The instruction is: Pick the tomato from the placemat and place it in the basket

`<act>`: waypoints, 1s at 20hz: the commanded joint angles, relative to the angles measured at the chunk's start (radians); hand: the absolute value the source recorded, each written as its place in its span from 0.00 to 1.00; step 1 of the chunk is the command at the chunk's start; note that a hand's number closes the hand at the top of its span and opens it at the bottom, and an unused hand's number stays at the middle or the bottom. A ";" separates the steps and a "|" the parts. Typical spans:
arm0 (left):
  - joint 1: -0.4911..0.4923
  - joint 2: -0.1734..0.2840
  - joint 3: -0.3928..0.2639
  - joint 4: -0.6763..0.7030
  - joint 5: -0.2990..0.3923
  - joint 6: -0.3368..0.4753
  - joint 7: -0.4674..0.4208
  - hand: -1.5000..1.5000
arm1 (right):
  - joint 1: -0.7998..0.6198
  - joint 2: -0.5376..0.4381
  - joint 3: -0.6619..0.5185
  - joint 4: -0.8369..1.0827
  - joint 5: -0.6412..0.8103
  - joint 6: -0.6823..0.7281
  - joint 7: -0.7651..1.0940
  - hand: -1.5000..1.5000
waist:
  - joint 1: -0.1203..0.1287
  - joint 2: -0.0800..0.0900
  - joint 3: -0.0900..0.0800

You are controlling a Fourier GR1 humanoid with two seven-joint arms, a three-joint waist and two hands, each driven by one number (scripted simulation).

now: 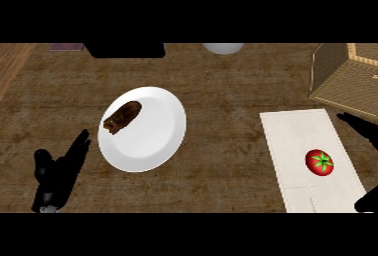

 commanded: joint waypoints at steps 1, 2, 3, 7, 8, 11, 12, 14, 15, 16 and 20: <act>0.044 -0.008 0.001 0.087 0.005 -0.022 0.029 0.50 | 0.031 0.038 0.023 0.006 0.076 -0.024 -0.023 0.00 | 0.000 0.010 -0.011; 0.017 -0.022 0.001 0.129 0.007 -0.025 0.032 0.50 | -0.010 0.057 0.035 0.040 0.073 -0.015 -0.018 0.00 | 0.004 0.013 -0.012; 0.049 -0.058 -0.035 0.120 -0.024 -0.012 -0.019 0.50 | -0.021 0.074 0.047 0.091 0.110 -0.034 -0.052 0.00 | 0.010 0.014 -0.011; 0.065 -0.017 -0.003 0.085 -0.009 -0.038 0.019 0.50 | -0.046 0.103 0.034 0.159 0.130 -0.039 -0.090 0.00 | 0.012 0.012 -0.011; 0.065 -0.065 -0.044 0.047 -0.037 0.014 0.047 0.50 | -0.050 0.115 0.037 0.163 0.147 -0.053 -0.097 0.00 | 0.011 0.011 -0.011; 0.041 -0.003 0.024 0.079 0.021 -0.075 0.054 0.50 | -0.027 0.165 0.073 0.196 0.206 -0.101 -0.152 0.00 | 0.006 0.012 -0.011; 0.067 -0.002 0.010 0.073 -0.009 -0.061 0.043 0.50 | -0.059 0.138 0.045 0.193 0.165 -0.040 -0.123 0.00 | 0.008 0.011 -0.011; 0.053 -0.016 0.009 0.035 -0.027 -0.024 0.076 0.50 | -0.056 0.143 0.062 0.196 0.204 -0.033 -0.124 0.00 | 0.007 0.010 -0.011; 0.045 -0.019 0.022 0.056 -0.014 -0.043 0.061 0.50 | -0.066 0.110 0.019 0.252 0.182 -0.011 -0.186 0.00 | 0.006 0.011 -0.011; 0.033 -0.036 0.010 0.104 -0.011 -0.069 0.034 0.50 | -0.087 0.173 0.087 0.233 0.225 -0.026 -0.106 0.00 | 0.008 0.013 -0.012; 0.052 -0.047 -0.002 0.044 -0.037 -0.036 0.070 0.50 | -0.085 0.191 0.101 0.275 0.252 0.000 -0.095 0.00 | 0.010 0.011 -0.011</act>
